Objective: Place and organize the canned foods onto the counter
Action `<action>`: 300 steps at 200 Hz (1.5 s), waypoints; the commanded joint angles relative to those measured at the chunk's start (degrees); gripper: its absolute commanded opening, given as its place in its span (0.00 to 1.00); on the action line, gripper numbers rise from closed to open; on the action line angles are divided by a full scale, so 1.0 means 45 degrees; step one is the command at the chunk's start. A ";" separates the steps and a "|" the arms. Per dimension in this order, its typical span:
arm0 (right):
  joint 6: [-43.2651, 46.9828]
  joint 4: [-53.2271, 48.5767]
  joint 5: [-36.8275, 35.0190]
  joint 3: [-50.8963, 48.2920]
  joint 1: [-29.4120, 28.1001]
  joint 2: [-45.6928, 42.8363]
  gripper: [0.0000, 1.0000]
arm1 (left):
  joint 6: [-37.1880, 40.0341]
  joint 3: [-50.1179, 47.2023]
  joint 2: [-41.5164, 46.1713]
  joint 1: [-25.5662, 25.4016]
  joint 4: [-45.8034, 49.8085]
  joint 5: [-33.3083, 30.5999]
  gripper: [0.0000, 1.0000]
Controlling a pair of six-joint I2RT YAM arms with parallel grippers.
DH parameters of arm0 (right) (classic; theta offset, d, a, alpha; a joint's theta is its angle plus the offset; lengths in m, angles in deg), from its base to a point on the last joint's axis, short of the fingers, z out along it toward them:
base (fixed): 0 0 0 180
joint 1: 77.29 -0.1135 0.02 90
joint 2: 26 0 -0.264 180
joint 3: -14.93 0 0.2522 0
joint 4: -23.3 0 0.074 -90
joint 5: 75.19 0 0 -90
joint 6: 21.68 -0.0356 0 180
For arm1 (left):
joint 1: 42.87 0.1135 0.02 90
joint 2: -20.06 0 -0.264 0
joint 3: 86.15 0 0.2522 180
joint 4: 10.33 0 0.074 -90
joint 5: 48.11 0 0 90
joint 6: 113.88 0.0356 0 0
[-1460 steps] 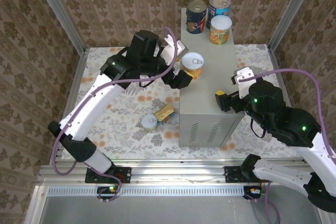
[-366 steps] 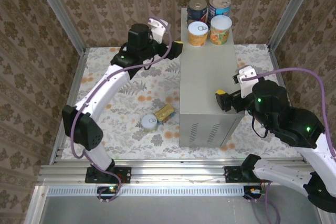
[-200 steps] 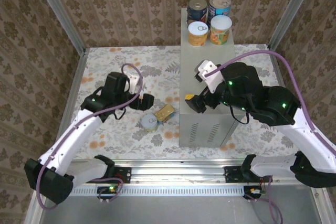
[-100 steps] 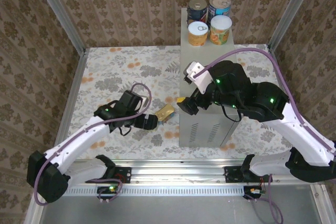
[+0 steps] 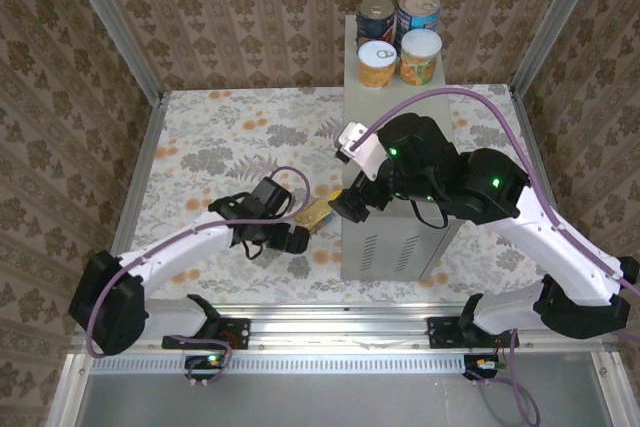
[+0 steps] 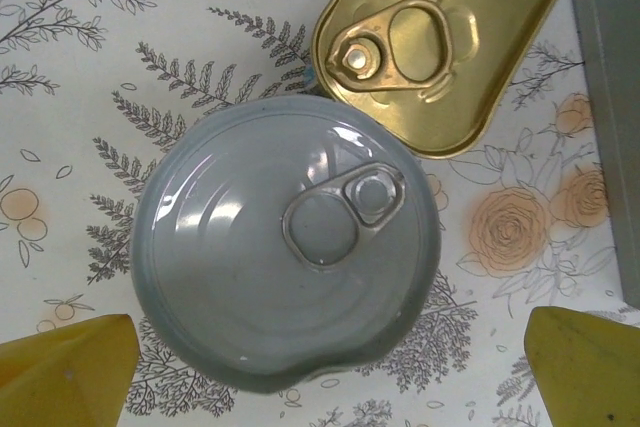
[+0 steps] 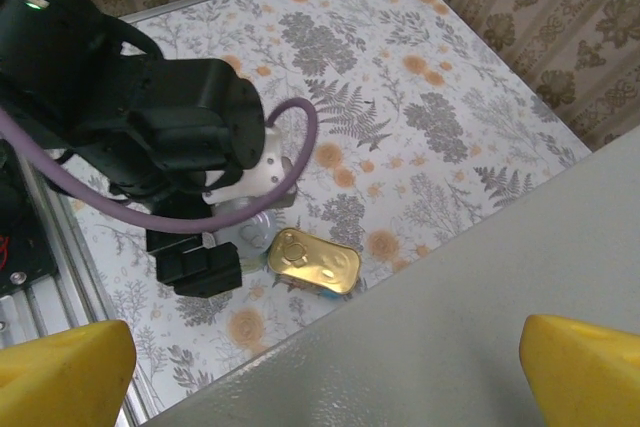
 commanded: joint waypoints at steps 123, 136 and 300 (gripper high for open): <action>0.0618 -0.2398 0.1152 0.1837 -0.0941 0.0775 1.00 | -0.0008 -0.0042 -0.1524 -0.0175 -0.0937 -0.0943 0.95; 0.0620 -0.2516 0.1124 0.1928 -0.0990 0.0775 1.00 | 0.0010 0.0028 -0.1715 -0.0174 -0.0912 -0.1061 0.94; 0.0543 -0.2615 0.0639 0.2001 -0.1156 0.0951 1.00 | 0.1061 0.1724 0.0161 0.0189 0.0695 -0.2789 0.61</action>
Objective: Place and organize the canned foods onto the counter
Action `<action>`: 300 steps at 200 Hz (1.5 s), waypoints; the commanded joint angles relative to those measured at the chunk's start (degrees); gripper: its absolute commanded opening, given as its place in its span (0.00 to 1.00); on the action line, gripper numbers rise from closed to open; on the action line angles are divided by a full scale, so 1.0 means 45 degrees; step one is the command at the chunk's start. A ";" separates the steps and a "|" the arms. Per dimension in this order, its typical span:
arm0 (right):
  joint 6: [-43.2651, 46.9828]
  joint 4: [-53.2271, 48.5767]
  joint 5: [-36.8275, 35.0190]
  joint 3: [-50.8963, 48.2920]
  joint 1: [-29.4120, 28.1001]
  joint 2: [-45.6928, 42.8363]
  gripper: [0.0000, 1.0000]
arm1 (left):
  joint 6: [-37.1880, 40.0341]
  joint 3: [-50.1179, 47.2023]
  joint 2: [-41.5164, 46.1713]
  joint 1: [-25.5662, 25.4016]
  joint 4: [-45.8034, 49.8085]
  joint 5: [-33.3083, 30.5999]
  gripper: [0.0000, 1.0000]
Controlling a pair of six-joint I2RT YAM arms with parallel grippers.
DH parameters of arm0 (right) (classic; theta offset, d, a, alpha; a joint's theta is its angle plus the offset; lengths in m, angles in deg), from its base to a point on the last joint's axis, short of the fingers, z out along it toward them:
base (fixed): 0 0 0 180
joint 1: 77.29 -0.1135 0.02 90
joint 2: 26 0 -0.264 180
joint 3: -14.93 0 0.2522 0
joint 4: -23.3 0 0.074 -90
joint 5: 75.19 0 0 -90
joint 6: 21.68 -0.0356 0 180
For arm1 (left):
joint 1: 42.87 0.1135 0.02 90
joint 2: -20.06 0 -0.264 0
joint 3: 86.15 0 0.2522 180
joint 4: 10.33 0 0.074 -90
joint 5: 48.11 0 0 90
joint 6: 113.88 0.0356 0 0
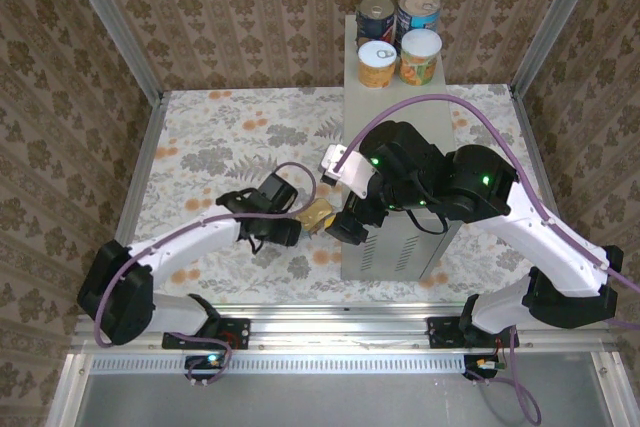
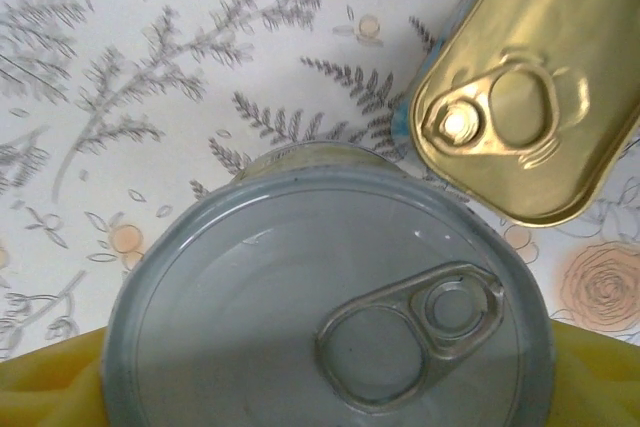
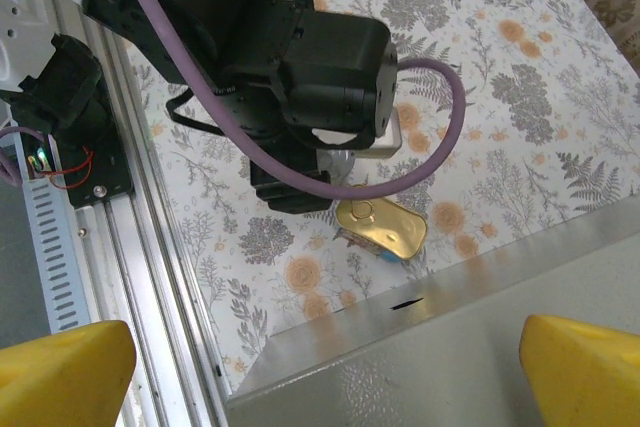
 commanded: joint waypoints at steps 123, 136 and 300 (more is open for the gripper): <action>-0.0810 -0.0027 -0.3494 -0.0054 -0.0596 -0.1637 1.00 | 0.4894 0.6299 0.1704 0.2083 0.2546 0.1943 0.48; -0.0971 0.0055 -0.3929 -0.0243 -0.0612 -0.1923 1.00 | 0.5223 0.7098 0.1530 0.2211 0.2747 0.2536 0.48; -0.0371 0.2570 -0.5894 -0.4544 -0.0796 -0.5432 1.00 | 0.7060 1.3121 0.0198 0.1780 0.4642 0.9584 0.50</action>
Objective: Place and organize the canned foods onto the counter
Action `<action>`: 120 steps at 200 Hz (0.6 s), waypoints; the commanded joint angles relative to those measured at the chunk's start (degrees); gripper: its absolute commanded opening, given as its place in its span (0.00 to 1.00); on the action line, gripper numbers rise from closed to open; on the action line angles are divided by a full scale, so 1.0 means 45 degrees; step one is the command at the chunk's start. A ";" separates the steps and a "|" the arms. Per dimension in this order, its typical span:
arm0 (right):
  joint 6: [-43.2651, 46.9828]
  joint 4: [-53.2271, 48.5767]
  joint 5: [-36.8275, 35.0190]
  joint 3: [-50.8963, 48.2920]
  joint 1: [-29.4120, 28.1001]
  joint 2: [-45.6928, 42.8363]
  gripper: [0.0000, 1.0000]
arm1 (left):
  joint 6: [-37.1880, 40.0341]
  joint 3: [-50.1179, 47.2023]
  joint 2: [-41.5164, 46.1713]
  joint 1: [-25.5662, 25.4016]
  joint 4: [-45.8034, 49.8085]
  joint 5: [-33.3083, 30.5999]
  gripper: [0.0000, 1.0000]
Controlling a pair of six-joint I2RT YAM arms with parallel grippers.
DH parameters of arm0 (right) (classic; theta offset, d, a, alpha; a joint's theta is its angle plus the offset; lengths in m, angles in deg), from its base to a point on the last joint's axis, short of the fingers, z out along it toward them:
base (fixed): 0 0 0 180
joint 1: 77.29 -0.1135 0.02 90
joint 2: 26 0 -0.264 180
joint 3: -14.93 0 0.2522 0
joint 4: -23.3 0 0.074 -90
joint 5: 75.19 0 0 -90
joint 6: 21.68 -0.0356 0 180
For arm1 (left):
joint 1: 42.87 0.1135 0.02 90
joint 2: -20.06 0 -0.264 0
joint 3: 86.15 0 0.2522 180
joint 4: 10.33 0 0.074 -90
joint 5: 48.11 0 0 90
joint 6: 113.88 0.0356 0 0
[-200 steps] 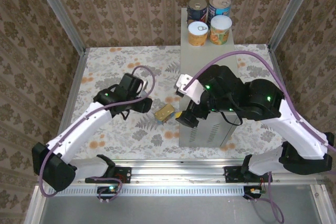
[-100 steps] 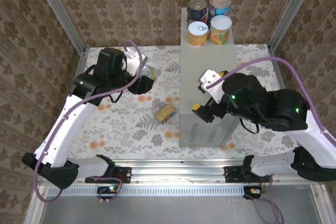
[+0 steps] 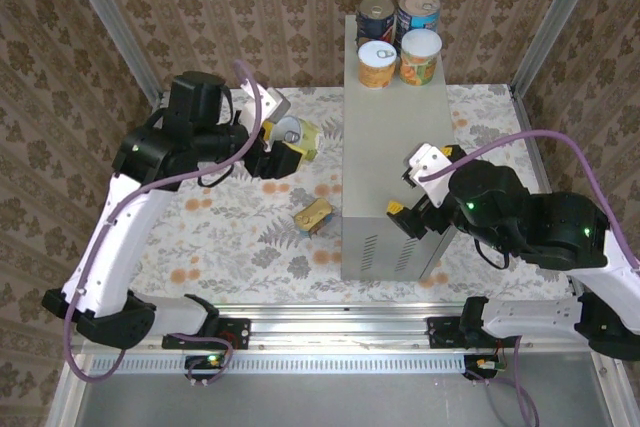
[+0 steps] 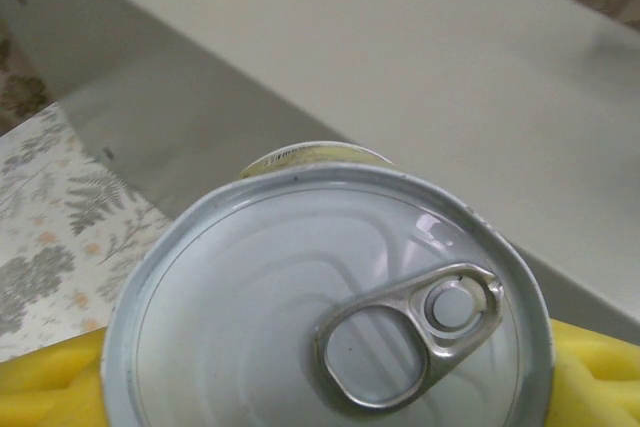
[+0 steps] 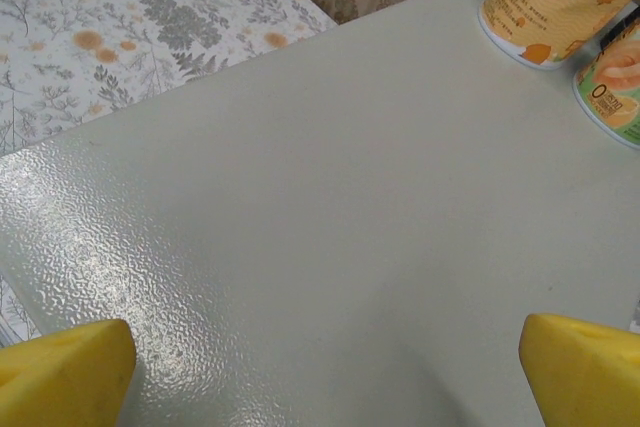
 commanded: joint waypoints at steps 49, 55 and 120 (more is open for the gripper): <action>0.2403 0.3928 0.1541 -0.1751 -0.0094 -0.0724 1.00 | 0.0893 0.1300 0.0086 -0.0696 0.0074 0.3394 0.51; 0.2564 0.4148 0.1746 -0.1775 -0.0096 -0.0702 1.00 | 0.0944 0.1336 0.0068 -0.0753 0.0121 0.3554 0.51; 0.3547 0.5364 0.2933 -0.1002 -0.0306 0.0454 1.00 | 0.1417 0.1541 -0.0226 -0.1382 0.0719 0.3699 0.51</action>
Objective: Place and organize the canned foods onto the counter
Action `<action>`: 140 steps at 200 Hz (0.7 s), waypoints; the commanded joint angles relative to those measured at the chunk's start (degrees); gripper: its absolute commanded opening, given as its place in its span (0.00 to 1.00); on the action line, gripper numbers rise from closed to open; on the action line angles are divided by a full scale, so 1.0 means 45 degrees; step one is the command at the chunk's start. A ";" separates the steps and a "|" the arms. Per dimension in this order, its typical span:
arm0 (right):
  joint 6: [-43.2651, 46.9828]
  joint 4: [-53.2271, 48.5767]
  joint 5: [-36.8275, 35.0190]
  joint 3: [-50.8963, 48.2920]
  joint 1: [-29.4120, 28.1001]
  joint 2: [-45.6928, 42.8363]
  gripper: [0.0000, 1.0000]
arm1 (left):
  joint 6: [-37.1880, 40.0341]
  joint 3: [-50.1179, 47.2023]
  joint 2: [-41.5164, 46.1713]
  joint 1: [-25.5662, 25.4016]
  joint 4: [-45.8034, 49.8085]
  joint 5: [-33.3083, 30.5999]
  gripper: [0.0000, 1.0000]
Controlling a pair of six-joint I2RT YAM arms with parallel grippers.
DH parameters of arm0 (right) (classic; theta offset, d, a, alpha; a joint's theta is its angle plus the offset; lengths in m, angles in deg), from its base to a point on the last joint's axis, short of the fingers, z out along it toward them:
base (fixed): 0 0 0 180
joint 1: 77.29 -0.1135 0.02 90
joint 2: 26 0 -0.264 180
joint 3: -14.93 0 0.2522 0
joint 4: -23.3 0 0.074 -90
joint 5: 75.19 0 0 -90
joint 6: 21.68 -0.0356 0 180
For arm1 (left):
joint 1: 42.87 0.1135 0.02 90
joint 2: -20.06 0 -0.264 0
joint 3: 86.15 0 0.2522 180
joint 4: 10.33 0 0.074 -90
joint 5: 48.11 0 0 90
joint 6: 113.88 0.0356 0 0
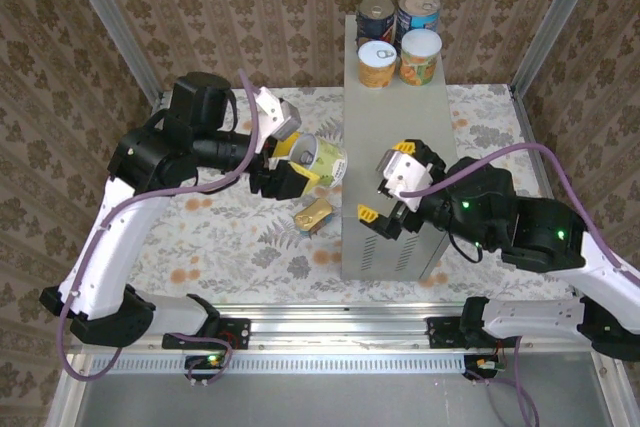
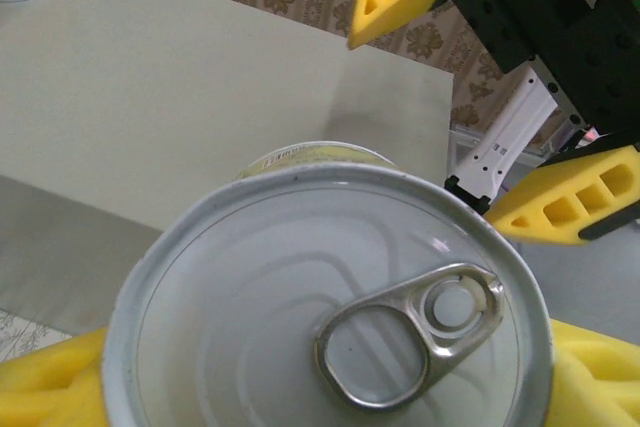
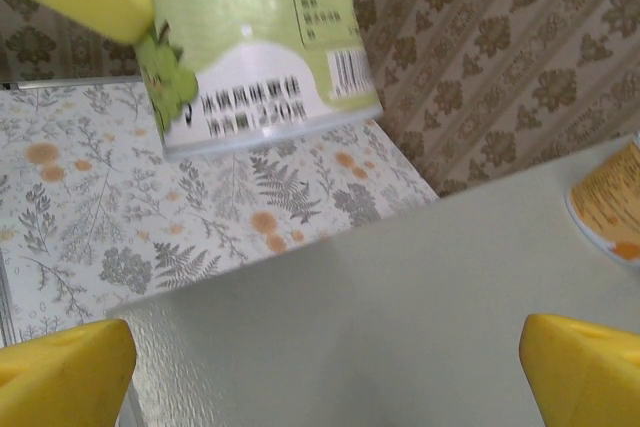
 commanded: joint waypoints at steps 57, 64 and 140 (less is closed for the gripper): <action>0.1184 0.1480 -0.0318 0.1284 -0.0338 0.1767 1.00 | 0.1049 0.0569 -0.0252 -0.0505 0.0476 0.0610 0.51; 0.1216 0.1476 -0.0352 0.1420 -0.0353 0.1960 1.00 | 0.1107 0.0580 -0.0279 -0.0527 0.0525 0.0597 0.51; 0.1029 0.1499 -0.0594 0.2195 -0.0361 0.3301 1.00 | 0.1259 0.0755 -0.0321 -0.0654 0.0741 0.0402 0.51</action>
